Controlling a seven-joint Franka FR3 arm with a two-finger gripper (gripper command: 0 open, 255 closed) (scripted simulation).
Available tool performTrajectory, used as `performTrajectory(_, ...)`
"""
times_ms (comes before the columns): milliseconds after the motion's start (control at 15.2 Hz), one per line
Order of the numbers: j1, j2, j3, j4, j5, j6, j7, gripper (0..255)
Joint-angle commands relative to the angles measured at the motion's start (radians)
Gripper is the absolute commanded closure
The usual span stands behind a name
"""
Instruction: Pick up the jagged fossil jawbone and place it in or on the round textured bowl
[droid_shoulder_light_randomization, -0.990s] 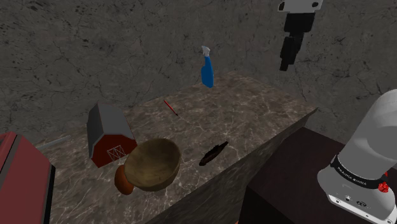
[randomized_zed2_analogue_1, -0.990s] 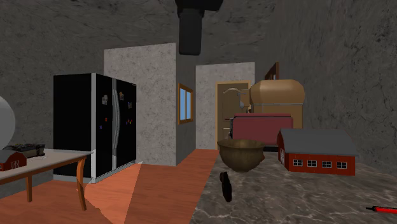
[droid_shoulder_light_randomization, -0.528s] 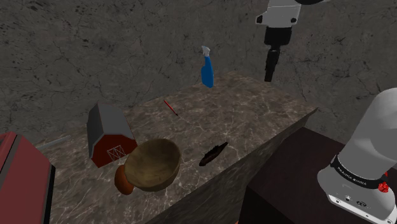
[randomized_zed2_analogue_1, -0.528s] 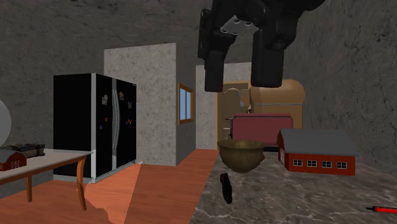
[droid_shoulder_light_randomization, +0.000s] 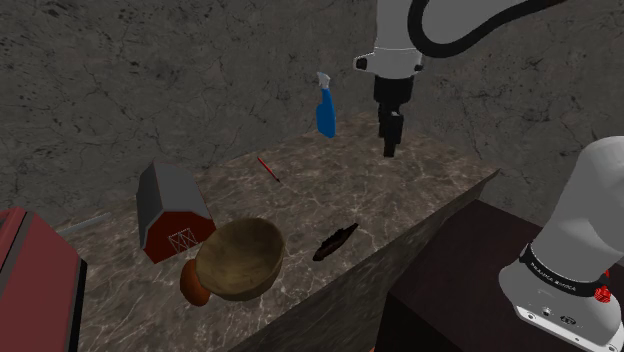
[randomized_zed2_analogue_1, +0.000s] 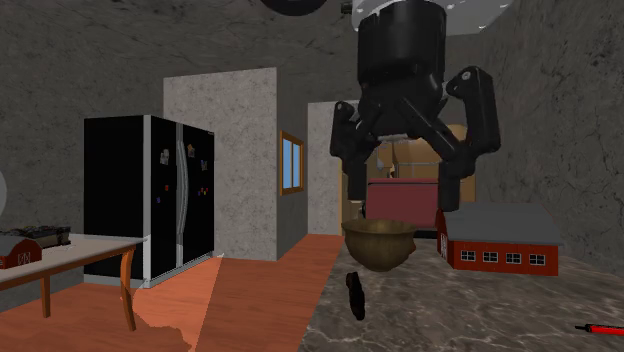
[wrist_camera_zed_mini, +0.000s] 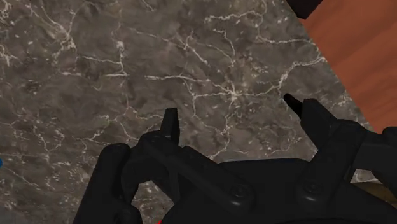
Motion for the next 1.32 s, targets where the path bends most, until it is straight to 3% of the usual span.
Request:
performTrajectory(0,0.032,0.053,0.022,-0.003,-0.003,0.063,-0.043,0)
performTrajectory(594,0.155,0.239,0.128,0.007,-0.043,0.27,-0.205,0)
performTrajectory(1056,0.237,0.373,0.216,0.004,-0.116,0.424,-0.3,0)
performTrajectory(1254,0.236,0.395,0.218,-0.005,-0.127,0.455,-0.295,0)
